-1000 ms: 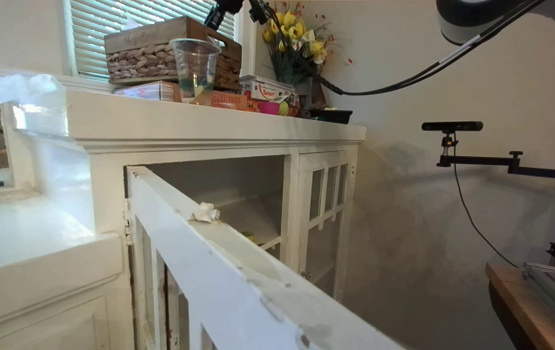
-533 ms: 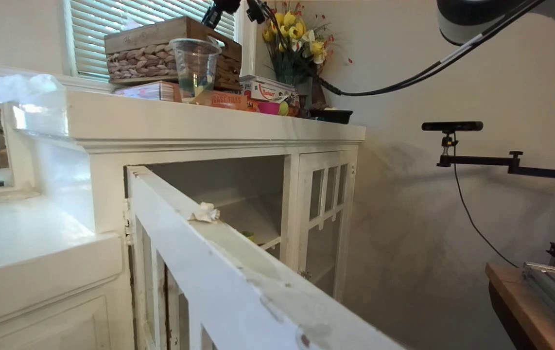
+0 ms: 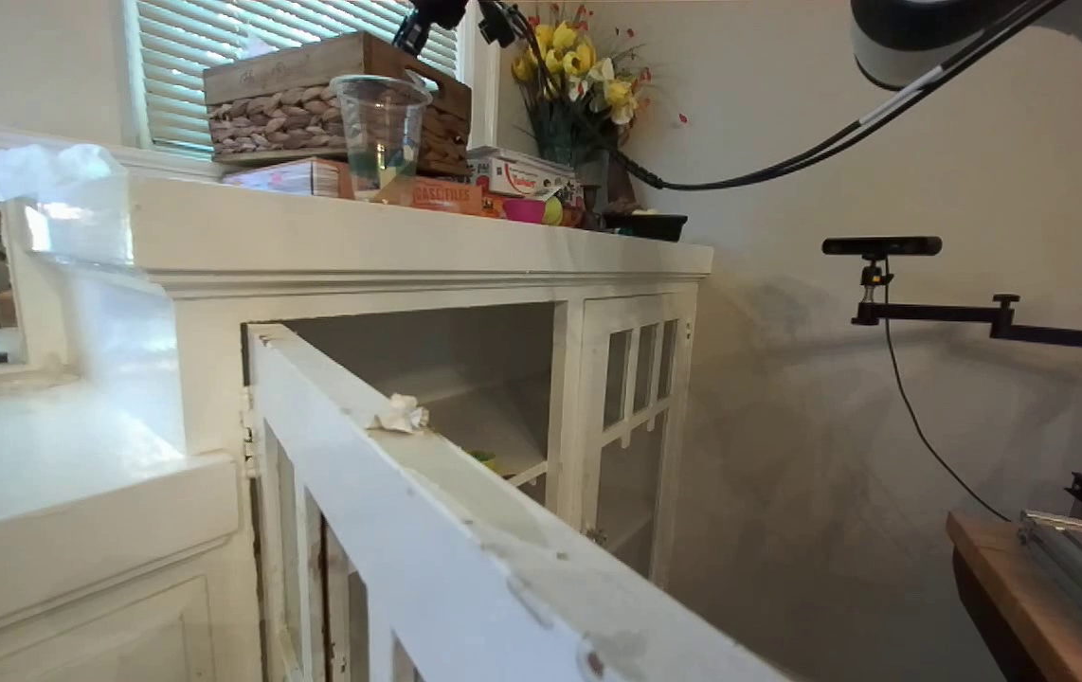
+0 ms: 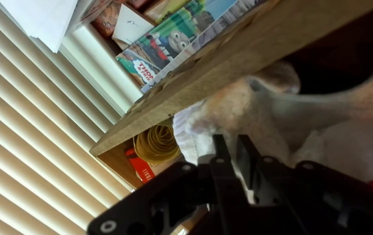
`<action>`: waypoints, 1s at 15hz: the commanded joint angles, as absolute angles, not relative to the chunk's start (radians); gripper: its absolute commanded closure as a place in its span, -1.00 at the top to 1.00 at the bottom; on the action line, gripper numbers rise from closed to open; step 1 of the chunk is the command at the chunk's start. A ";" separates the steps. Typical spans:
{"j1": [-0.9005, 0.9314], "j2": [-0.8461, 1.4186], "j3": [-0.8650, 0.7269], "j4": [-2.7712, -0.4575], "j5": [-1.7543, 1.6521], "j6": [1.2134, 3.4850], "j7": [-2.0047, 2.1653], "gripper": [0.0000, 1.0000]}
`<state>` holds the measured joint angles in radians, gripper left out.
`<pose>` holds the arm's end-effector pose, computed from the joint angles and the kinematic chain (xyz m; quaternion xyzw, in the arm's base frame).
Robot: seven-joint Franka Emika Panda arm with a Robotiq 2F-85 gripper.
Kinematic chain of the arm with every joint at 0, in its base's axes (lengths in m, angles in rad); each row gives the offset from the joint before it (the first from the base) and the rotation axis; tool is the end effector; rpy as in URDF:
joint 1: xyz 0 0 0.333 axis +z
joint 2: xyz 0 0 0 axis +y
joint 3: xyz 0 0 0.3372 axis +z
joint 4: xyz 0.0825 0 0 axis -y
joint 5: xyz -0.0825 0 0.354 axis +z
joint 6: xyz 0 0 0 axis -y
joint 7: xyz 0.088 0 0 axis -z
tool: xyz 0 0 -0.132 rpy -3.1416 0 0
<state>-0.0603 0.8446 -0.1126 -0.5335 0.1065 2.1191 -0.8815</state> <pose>0.7885 -0.0768 0.6073 0.8654 0.3451 0.3236 0.1652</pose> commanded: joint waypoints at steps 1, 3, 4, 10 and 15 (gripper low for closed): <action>-0.048 0.810 -0.125 -0.494 0.098 2.088 -0.825 -0.05; -0.039 0.761 -0.140 -0.497 0.088 2.043 -0.785 0.23; -0.067 0.796 -0.079 -0.381 0.045 1.960 -0.765 0.35; -0.102 0.635 -0.006 -0.467 0.082 1.715 -0.713 1.00; -0.136 0.624 -0.011 -0.471 0.071 1.550 -0.597 1.00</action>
